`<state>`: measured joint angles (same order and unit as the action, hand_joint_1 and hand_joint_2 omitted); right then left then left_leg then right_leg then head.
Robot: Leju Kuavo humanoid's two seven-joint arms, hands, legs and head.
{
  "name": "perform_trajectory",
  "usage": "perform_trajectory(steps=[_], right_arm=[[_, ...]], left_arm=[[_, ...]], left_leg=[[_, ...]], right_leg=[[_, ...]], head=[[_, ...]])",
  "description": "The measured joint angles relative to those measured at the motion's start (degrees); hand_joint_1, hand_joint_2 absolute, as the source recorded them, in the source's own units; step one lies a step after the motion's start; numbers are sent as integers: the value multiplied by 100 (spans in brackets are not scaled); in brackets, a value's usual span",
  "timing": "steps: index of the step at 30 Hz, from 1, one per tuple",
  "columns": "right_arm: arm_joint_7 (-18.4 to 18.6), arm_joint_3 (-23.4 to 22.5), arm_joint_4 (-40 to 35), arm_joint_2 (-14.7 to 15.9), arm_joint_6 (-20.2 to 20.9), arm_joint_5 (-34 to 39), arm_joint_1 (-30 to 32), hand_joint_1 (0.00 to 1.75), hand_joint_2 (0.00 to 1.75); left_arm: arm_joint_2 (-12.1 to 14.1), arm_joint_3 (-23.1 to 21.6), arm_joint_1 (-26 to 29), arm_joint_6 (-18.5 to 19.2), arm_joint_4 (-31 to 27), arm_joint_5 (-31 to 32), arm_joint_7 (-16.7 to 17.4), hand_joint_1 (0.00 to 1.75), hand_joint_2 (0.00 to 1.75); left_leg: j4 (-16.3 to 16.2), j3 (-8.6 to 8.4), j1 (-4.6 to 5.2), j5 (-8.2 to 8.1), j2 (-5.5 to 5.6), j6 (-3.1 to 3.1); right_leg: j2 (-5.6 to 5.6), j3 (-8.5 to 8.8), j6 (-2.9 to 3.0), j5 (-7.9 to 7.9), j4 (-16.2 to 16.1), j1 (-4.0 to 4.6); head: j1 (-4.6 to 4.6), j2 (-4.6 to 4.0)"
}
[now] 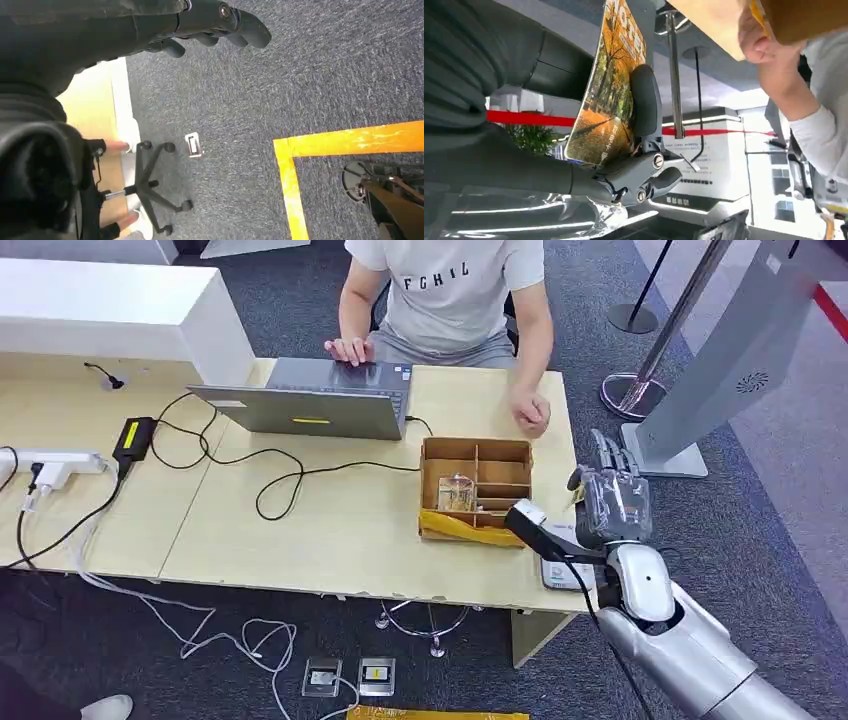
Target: Pass the card to the sensor for recognition and then transmit it.
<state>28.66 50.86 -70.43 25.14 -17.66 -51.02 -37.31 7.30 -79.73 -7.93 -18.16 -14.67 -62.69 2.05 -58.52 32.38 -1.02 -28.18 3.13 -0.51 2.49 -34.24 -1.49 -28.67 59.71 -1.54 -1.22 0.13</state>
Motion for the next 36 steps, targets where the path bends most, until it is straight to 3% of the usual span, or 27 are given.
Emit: perform_trajectory(steps=[13, 22, 36], right_arm=[[-243, -81, 645, -55, -195, 224, 504, 175, 175], [-538, -79, 1290, -407, -284, 184, 563, 175, 175], [-407, -146, 1751, -717, -203, -19, 561, 175, 175]], left_arm=[[-2, 4, 1, -37, 0, 4, 39, 0, 0], [-17, 13, 0, -105, 0, -39, 107, 0, 0], [-17, 15, 1, -103, 0, 9, 160, 0, 0]], left_leg=[[0, 2, 0, -4, -1, -6], [0, 1, -1, -4, -1, -6], [0, -12, 0, -4, -6, -6]], right_leg=[[2, 0, 0, 0, 0, 0], [3, 0, 0, 0, 0, 0], [7, 10, 0, 0, -1, 0]], head=[[0, 0], [0, 0], [0, 0]])
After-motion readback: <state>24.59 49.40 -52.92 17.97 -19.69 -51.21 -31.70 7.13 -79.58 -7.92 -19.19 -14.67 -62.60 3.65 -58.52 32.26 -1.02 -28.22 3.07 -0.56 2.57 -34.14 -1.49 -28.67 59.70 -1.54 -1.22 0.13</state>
